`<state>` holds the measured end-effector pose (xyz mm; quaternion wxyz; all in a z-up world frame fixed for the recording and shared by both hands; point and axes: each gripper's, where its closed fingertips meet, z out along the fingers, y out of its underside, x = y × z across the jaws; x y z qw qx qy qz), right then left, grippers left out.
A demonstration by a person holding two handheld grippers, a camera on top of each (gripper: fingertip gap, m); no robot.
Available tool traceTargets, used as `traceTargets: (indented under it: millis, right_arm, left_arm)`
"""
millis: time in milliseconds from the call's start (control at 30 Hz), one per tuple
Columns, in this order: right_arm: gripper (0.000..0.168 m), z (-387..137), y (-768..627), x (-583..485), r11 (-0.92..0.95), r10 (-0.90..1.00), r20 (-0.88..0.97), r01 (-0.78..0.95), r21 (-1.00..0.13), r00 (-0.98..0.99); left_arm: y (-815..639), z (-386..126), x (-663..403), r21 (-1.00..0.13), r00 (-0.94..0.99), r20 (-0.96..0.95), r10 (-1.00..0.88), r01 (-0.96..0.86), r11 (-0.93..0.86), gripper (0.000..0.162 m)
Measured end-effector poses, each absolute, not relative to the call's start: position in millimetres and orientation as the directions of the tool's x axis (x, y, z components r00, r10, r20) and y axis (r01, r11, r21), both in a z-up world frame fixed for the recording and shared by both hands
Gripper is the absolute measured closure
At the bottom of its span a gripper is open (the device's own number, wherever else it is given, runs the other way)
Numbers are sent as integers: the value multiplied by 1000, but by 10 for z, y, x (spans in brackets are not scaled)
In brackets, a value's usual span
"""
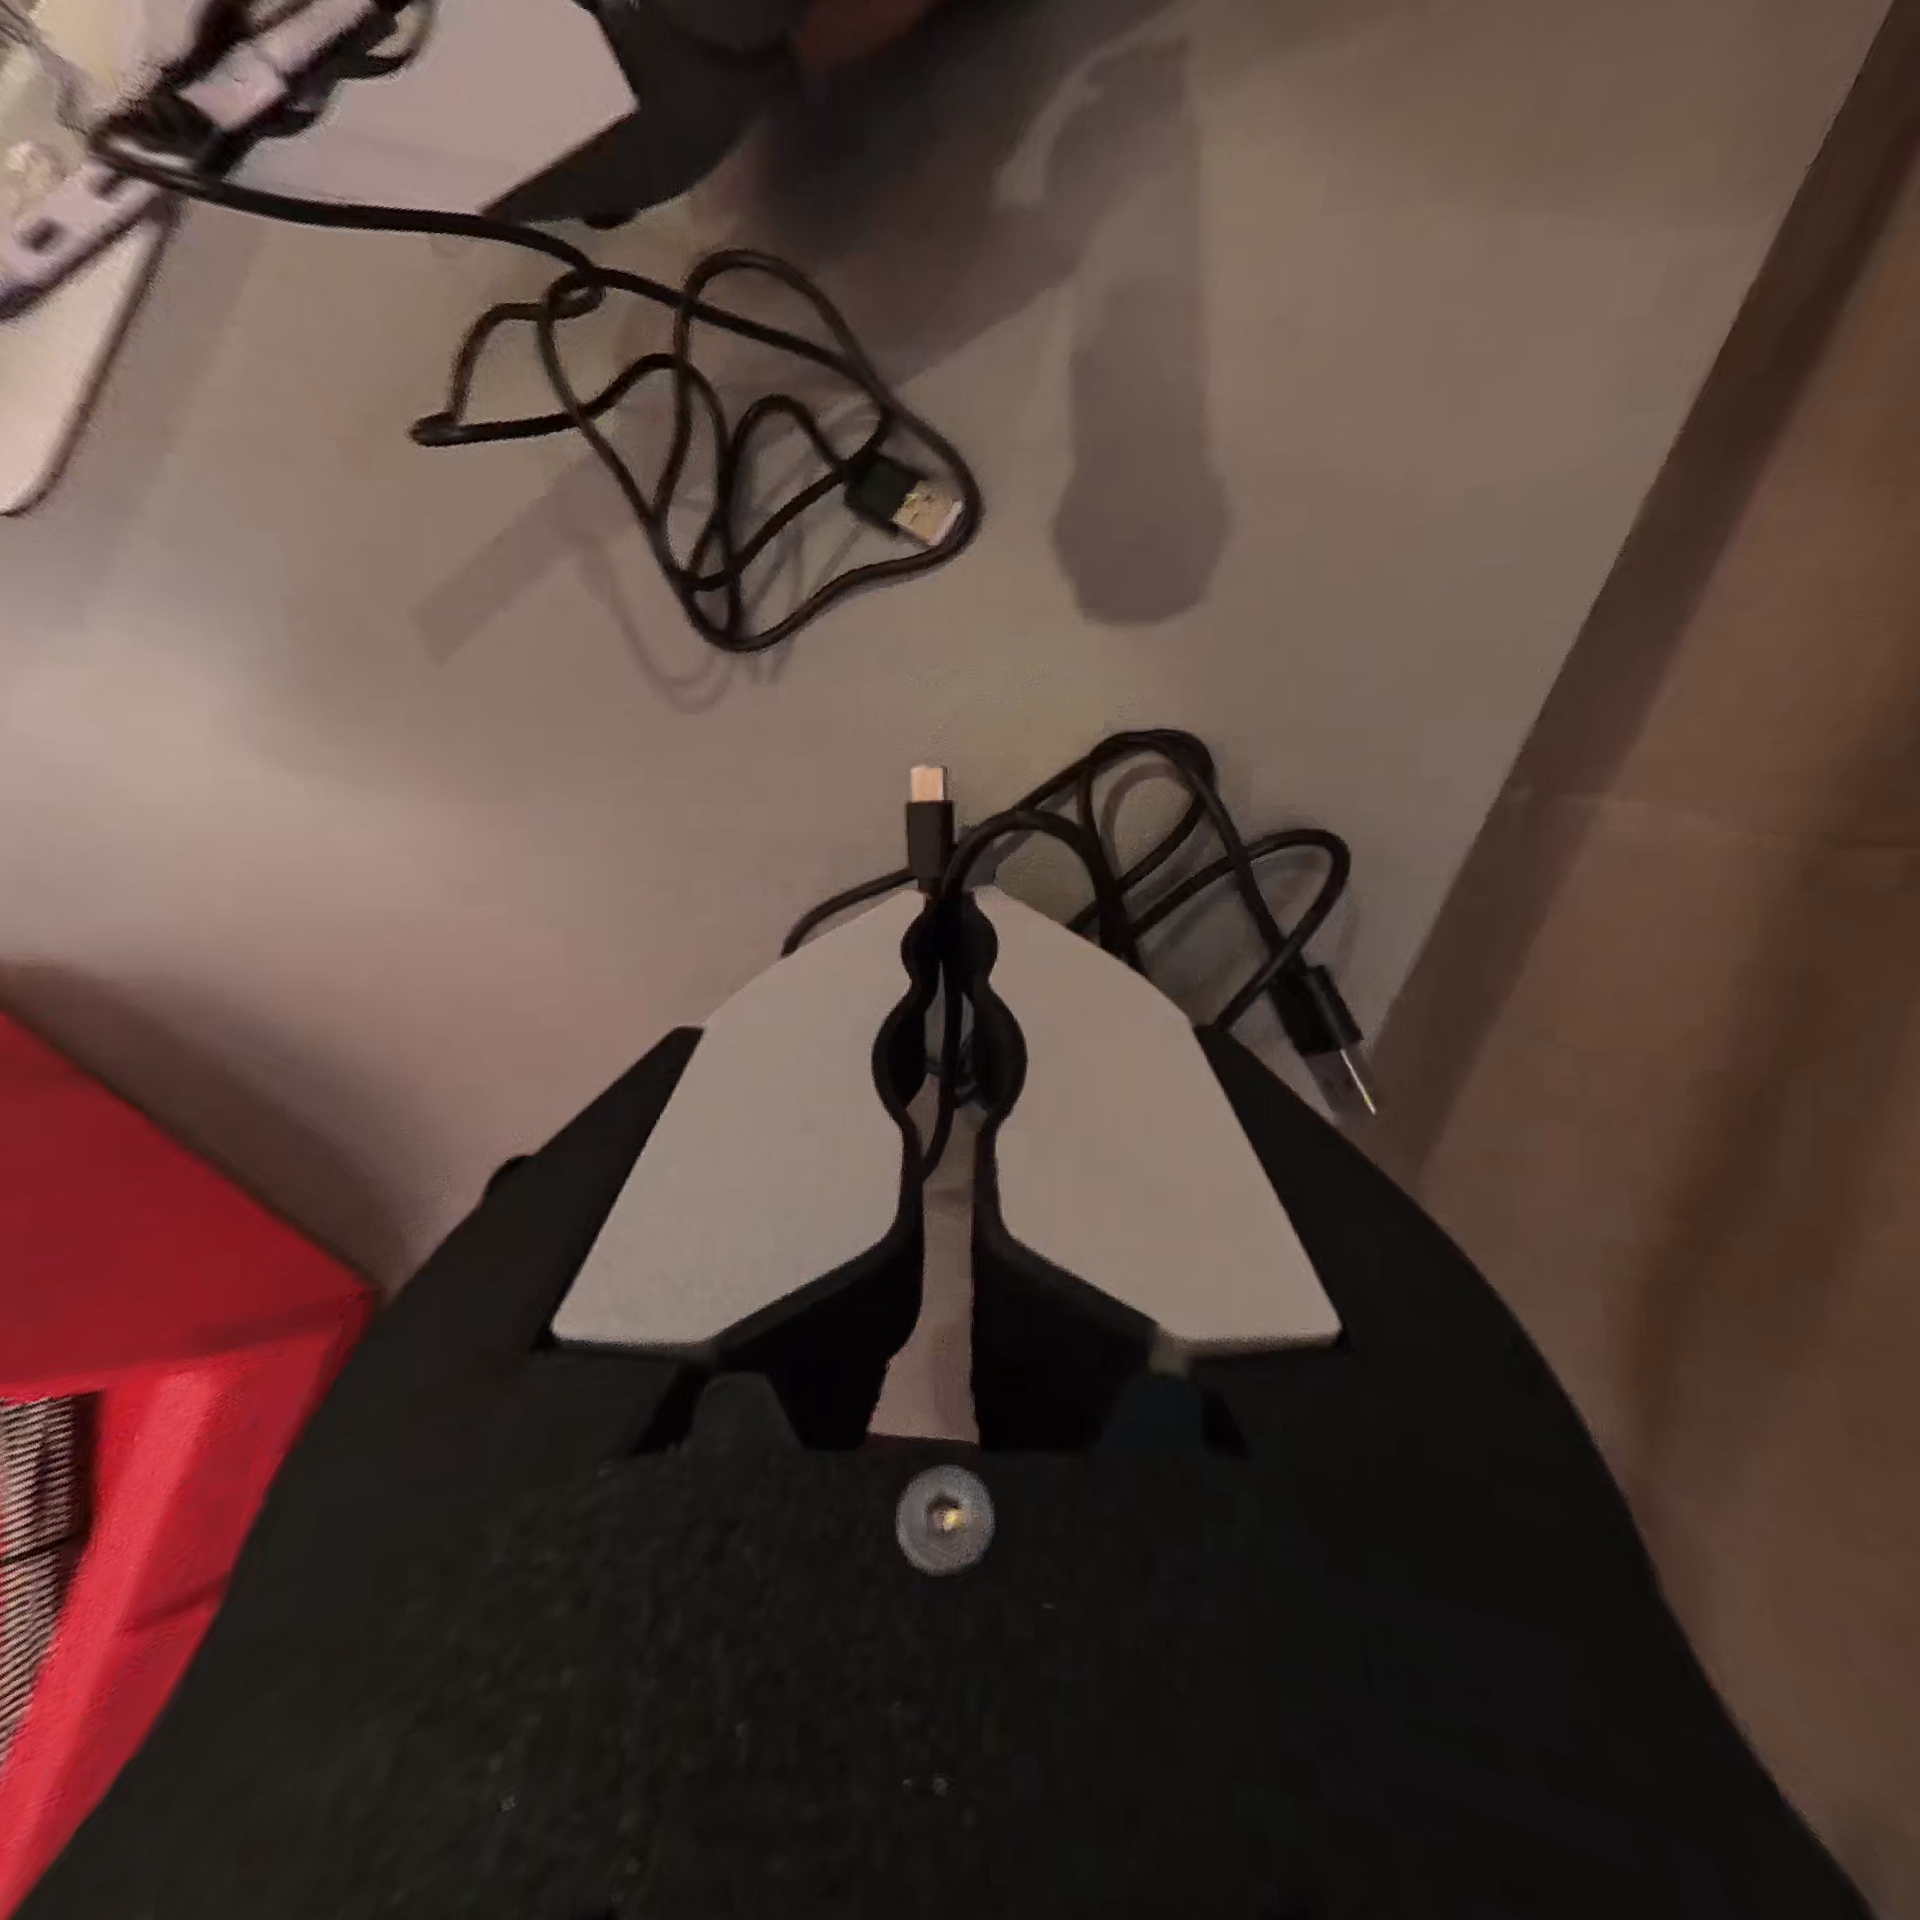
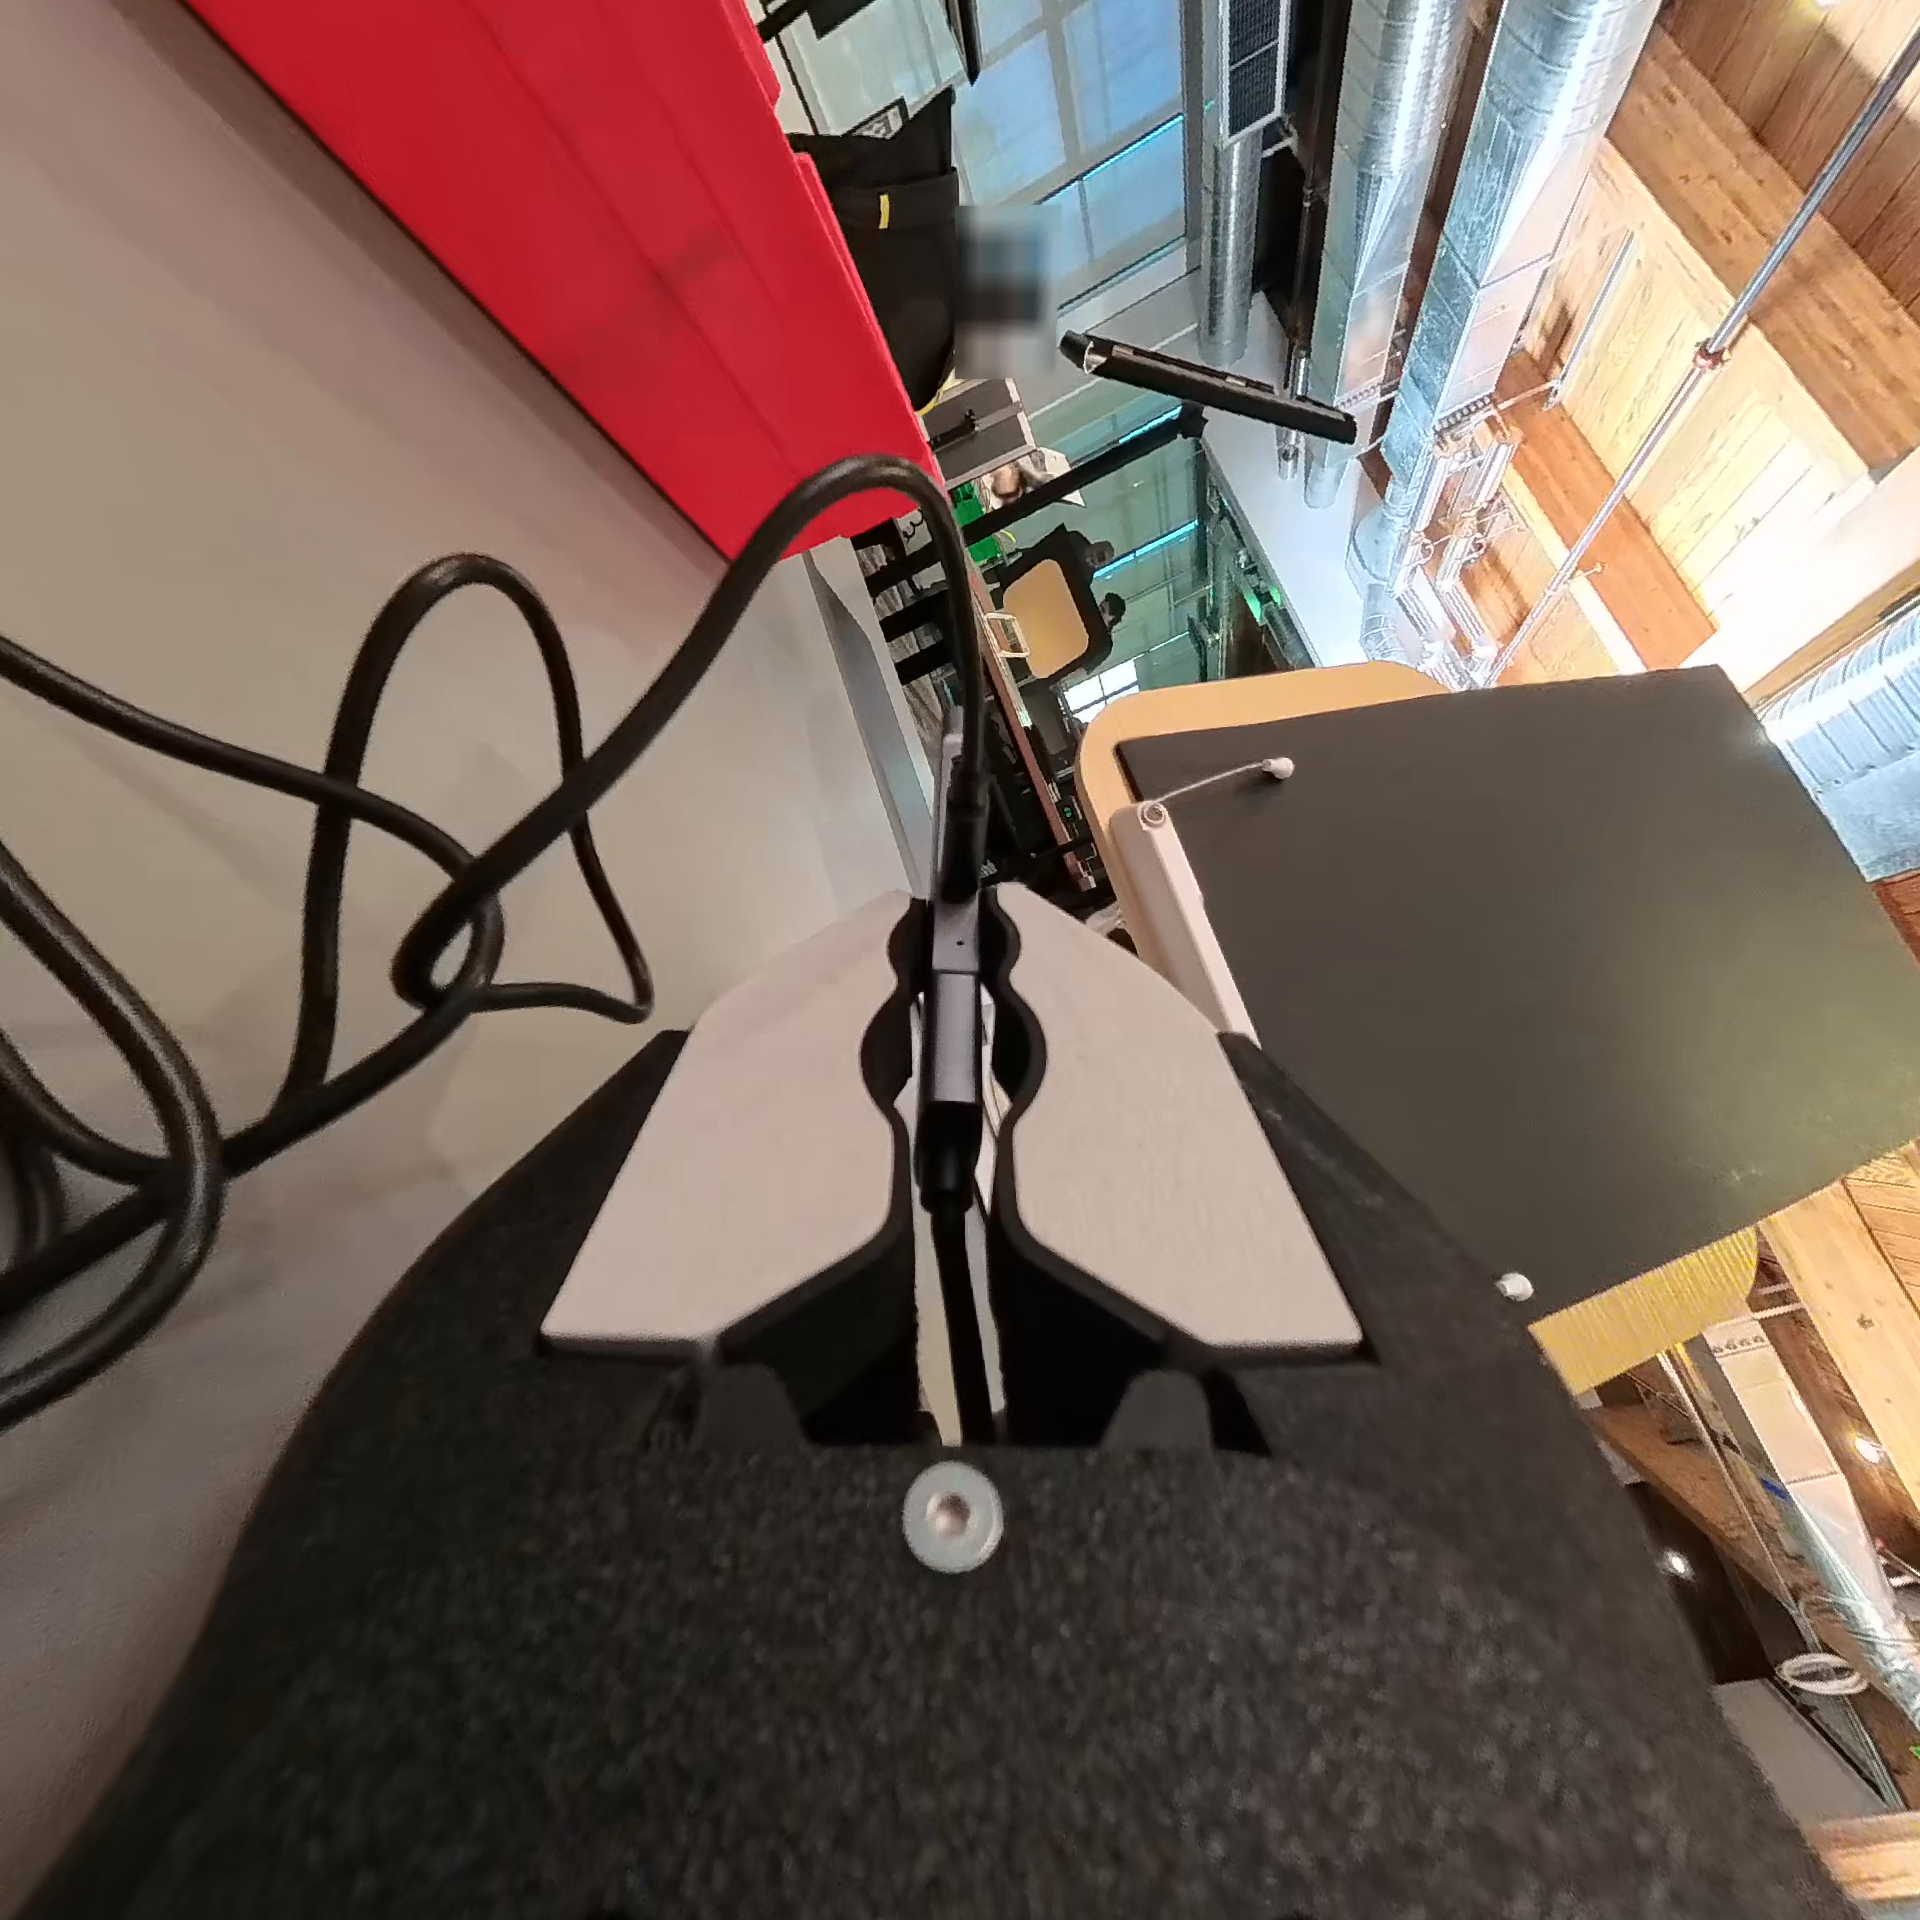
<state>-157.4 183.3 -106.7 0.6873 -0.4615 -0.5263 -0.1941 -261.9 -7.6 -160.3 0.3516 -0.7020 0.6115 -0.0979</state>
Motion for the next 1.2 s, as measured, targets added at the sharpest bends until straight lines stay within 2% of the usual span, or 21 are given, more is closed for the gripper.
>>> traceTargets:
  millis: [67, 200, 400, 500, 633, 733, 800, 1100, 1200]
  right_arm:
    - [159, -1073, 1830, -1585, 501, 220, 904, 753, -426, 366]
    - [159, -1073, 1836, -1581, 500, 221, 904, 754, -427, 366]
    - [159, -1078, 1841, -1584, 499, 227, 902, 752, -431, 366]
    - [159, -1086, 1836, -1602, 502, 230, 903, 751, -429, 362]
    - [159, -1096, 1834, -1605, 502, 230, 906, 754, -423, 355]
    - [159, -1084, 1838, -1577, 499, 230, 903, 753, -429, 363]
    - [159, -1082, 1853, -1561, 495, 233, 900, 752, -435, 368]
    - [159, -1108, 1863, -1594, 499, 248, 899, 747, -439, 362]
    - [159, -1114, 1860, -1595, 499, 249, 899, 748, -437, 360]
  left_arm:
    - [-124, -1623, -2619, -618, 231, -267, -936, -786, -17, 157]
    - [-102, -1541, -2739, -639, 246, -186, -951, -766, -73, 137]
    - [73, -1082, -2955, -702, 182, -142, -973, -712, -31, 138]
    - [158, -976, -2872, -739, 84, -32, -996, -673, -33, 138]
    - [93, -1273, -2661, -668, -110, 63, -992, -744, 40, 147]
    - [58, -1553, -2626, -574, -180, 71, -981, -812, 108, 146]
    - [6, -1639, -2619, -557, -211, 87, -974, -821, 128, 146]
    - [-71, -1857, -2669, -542, -209, 51, -977, -827, 149, 147]
    - [-78, -1933, -2641, -542, -197, -3, -980, -824, 167, 154]
